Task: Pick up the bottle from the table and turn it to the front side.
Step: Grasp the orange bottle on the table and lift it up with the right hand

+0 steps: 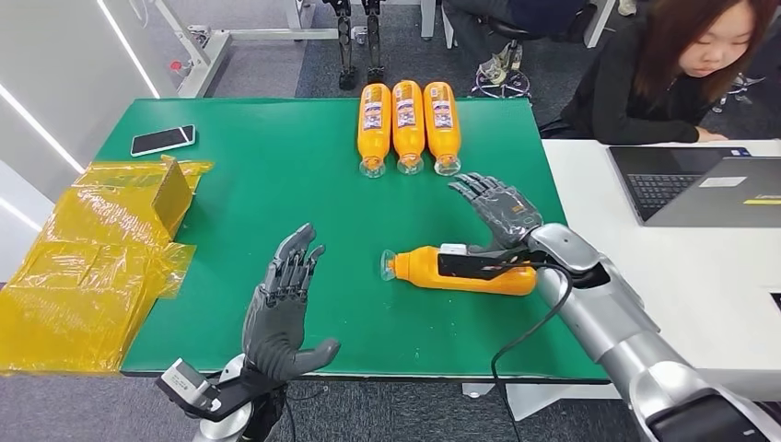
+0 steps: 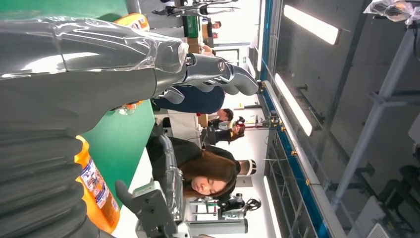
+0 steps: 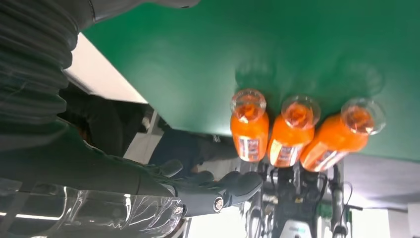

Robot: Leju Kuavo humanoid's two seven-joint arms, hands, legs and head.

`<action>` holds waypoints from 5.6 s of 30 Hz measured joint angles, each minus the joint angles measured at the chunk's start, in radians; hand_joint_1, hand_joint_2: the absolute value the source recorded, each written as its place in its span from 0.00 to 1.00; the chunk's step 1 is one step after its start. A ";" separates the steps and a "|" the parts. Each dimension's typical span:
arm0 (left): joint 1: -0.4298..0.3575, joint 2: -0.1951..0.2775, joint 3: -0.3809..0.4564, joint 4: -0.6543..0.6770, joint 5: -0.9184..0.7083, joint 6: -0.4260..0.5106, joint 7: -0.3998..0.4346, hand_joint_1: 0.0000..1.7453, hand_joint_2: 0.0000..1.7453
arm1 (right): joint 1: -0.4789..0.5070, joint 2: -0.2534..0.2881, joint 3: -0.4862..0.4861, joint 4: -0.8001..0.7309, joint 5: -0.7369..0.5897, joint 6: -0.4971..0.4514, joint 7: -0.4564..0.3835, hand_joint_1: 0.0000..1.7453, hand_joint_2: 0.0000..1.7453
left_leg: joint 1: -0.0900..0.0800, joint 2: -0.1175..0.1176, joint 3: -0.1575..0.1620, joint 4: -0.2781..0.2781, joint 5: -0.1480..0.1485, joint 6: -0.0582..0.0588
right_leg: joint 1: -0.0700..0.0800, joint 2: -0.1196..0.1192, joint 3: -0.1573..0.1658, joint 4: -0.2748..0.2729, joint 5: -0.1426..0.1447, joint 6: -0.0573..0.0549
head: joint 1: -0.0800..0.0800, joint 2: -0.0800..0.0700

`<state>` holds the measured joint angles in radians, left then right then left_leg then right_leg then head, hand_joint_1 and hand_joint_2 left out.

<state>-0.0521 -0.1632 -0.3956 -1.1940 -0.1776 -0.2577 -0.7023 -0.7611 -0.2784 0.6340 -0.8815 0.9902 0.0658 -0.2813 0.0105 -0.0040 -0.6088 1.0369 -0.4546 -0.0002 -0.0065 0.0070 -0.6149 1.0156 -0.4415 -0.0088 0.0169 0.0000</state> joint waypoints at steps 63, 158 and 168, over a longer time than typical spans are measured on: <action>0.046 0.011 0.009 -0.020 -0.010 0.026 0.000 0.00 1.00 | -0.083 0.065 0.243 0.329 -0.202 -0.044 -0.013 1.00 1.00 | 0.000 0.000 0.007 0.000 0.000 0.001 | 0.000 0.000 0.008 -0.001 0.000 0.001 | 0.000 0.000; 0.045 0.000 0.093 -0.030 0.037 0.058 0.057 0.00 1.00 | 0.441 0.263 -0.092 -0.090 -0.185 -0.496 -0.138 1.00 1.00 | 0.000 -0.001 -0.001 0.000 -0.001 0.001 | 0.000 -0.001 0.000 -0.002 -0.001 0.001 | 0.000 0.000; 0.046 0.000 0.093 -0.035 0.035 0.047 0.067 0.00 1.00 | 0.543 0.247 -0.112 -0.275 -0.304 -0.545 -0.193 1.00 1.00 | 0.000 0.000 -0.001 0.000 -0.002 0.001 | 0.000 -0.001 -0.001 -0.002 -0.002 0.001 | 0.000 0.000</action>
<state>-0.0061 -0.1633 -0.3024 -1.2287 -0.1429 -0.2102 -0.6355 -0.2184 -0.0314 0.5223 -1.1561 0.6863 -0.4797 -0.4742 0.0106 -0.0045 -0.6096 1.0365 -0.4563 0.0006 -0.0062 0.0062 -0.6156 1.0140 -0.4431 -0.0077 0.0168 0.0000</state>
